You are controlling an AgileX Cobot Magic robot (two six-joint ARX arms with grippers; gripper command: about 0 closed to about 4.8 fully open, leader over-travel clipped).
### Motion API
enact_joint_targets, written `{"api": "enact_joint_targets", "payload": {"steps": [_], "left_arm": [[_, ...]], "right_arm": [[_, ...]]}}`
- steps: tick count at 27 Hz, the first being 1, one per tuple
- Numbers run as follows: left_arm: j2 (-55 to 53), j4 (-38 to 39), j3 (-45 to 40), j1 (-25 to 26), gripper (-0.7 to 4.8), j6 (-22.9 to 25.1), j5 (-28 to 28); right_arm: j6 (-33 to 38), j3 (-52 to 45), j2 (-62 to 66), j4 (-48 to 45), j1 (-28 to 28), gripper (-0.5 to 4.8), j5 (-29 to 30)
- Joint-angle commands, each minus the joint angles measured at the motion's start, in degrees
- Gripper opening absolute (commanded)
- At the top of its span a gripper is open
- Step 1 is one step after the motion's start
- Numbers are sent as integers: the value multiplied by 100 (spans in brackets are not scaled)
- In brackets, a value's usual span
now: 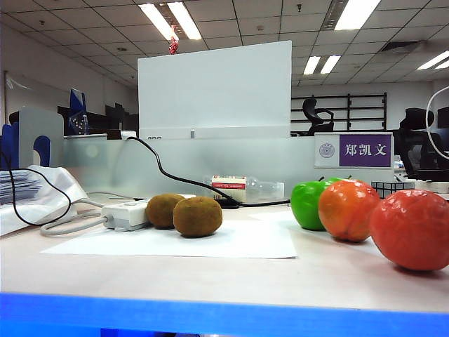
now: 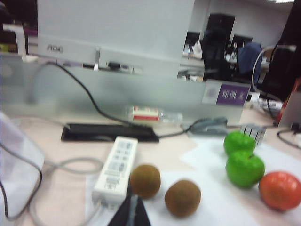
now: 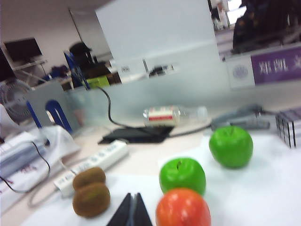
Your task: Put the same fruits together.
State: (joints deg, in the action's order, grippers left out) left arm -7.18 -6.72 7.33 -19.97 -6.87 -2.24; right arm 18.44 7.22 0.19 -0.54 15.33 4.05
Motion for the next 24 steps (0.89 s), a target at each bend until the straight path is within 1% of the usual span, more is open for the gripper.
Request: {"api": "enact_joint_targets", "payload": {"steps": [1,3,5,8,10,11,13,14,16,17,18,21,24], "left_arm": [[0,-144,-168,2,-6,188,37],[0,-232,-254,4,-6,378,297],[-2,-278,-286,7,-6,605,463],[-2,-343,-485,9,-6,769,553],[-2,-356,-686,7,-6,798,568],[-7,-166,-682,7,-6,796,553],[-2,-109,-682,7,-6,802,299],[-4,-118,-682,7,-6,848,227],[-4,-103,-682,7,-6,892,216],[-4,-92,-682,7,-6,994,219],[-4,-79,-682,7,-6,1005,219],[-4,210,-682,9,-6,1309,229],[-4,236,-682,9,-6,1515,232]], "right_arm": [[17,-83,-9,-111,4,-5,-20],[15,-197,-9,-107,0,-5,-153],[17,-345,-9,-133,2,-5,-160],[24,-654,-9,-280,2,-5,-155],[17,-713,-11,-229,2,-5,-153],[9,-713,-11,-282,0,-5,-155],[-70,-713,-11,-350,-2,-5,-153],[-155,-713,-11,-339,-2,-5,-155],[-761,-713,-11,-221,0,-5,-151],[-1021,-713,-11,-131,0,-5,-153],[-1106,-713,-11,-85,0,-5,-155],[-1300,-713,-11,122,-2,-5,-160],[-1423,-713,-11,39,-4,-5,-313]]}}
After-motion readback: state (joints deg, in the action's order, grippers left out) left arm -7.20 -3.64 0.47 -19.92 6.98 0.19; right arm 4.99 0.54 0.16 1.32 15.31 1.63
